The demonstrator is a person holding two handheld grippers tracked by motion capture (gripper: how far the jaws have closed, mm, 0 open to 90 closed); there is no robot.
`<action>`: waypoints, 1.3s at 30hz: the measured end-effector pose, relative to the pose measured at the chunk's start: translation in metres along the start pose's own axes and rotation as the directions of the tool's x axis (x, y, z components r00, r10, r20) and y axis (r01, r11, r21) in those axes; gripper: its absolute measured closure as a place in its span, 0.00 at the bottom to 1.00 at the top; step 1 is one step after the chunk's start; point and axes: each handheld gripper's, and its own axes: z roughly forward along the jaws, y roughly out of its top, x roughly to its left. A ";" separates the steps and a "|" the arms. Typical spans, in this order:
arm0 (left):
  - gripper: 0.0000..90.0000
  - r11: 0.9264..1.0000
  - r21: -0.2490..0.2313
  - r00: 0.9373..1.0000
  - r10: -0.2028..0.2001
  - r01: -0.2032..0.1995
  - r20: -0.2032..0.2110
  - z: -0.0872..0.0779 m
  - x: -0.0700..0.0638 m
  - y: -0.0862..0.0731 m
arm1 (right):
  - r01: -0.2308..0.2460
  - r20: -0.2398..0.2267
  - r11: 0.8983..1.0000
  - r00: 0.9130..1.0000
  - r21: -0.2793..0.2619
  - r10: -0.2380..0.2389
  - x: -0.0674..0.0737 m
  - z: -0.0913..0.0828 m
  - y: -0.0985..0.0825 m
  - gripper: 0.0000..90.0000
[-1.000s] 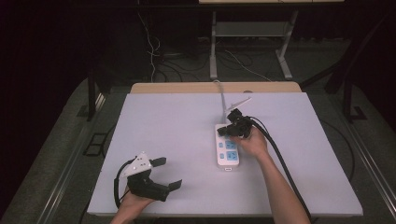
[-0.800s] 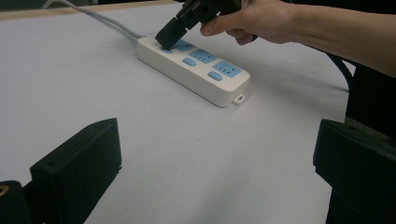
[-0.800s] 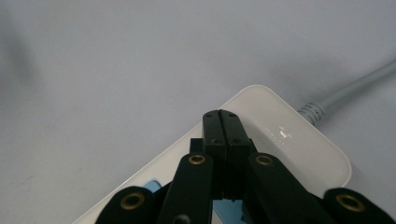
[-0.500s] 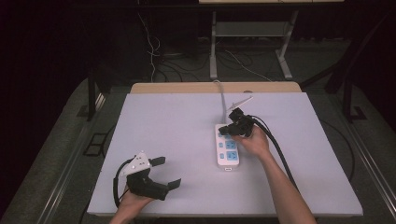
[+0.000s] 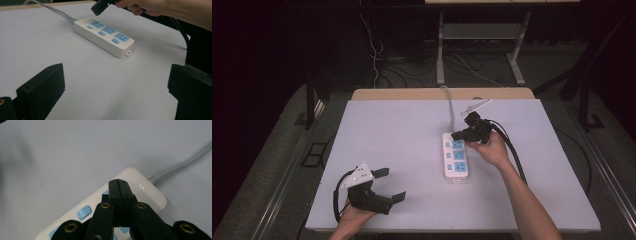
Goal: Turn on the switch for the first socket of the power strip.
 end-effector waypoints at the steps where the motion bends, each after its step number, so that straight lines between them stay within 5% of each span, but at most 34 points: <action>1: 0.00 1.000 0.001 1.000 0.001 -0.001 0.000 0.000 0.000 0.000 | 0.000 0.000 1.000 1.000 0.000 0.000 0.000 0.000 0.000 1.00; 19: 0.00 1.000 -0.005 1.000 -0.003 0.003 0.000 -0.001 -0.001 0.000 | -0.027 0.025 1.000 0.999 -0.013 0.028 0.002 -0.049 -0.006 0.95; 28: 0.00 1.000 -0.007 1.000 -0.005 0.005 0.001 0.000 -0.001 0.000 | -0.098 0.045 0.993 0.994 -0.063 0.101 0.001 -0.072 -0.022 0.63; 36: 0.00 1.000 -0.007 1.000 -0.005 0.005 0.002 0.001 -0.002 0.000 | -0.149 0.076 0.985 0.985 -0.081 0.156 0.006 -0.084 -0.039 0.14; 39: 0.00 1.000 -0.005 1.000 -0.006 0.006 0.001 0.001 -0.002 0.000 | -0.164 0.075 0.983 0.983 -0.085 0.170 0.007 -0.086 -0.043 0.09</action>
